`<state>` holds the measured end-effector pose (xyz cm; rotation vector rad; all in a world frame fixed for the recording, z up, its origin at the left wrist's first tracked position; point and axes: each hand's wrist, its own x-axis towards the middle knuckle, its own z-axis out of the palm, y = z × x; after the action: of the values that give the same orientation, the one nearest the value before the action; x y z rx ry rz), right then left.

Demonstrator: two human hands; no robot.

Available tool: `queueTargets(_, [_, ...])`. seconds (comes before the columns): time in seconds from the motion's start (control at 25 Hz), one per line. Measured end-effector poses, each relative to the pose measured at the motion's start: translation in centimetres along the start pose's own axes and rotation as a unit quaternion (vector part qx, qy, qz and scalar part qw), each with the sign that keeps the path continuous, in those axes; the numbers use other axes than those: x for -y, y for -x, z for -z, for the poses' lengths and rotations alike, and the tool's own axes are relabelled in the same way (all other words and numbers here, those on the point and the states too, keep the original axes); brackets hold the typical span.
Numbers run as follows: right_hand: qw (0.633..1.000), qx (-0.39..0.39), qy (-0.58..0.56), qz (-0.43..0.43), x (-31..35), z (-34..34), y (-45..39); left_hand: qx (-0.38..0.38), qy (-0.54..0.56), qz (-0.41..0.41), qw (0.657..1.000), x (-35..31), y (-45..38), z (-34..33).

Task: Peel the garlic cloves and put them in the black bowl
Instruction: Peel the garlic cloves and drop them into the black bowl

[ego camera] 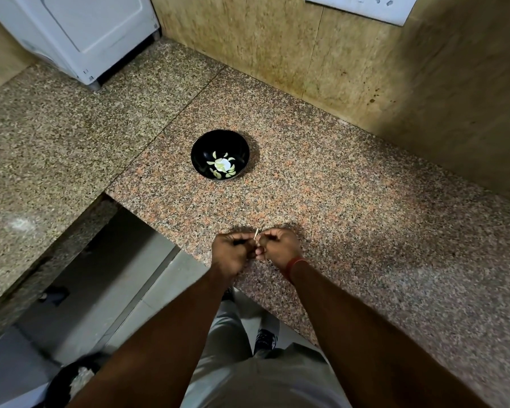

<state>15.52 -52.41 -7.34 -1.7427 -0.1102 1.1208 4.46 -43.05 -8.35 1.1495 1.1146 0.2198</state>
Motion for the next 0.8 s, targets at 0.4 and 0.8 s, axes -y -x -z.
queueTargets(0.4, [0.996, -0.013, -0.074, -0.047, 0.8, -0.5, 0.3, -0.003, 0.057, 0.016, 0.998, -0.5, -0.1, 0.3])
queueTargets(0.8, [0.983, -0.108, -0.140, -0.050, 0.6, -1.7, 0.4, -0.058, 0.137, 0.035, 0.988, -0.8, -0.2, -0.6])
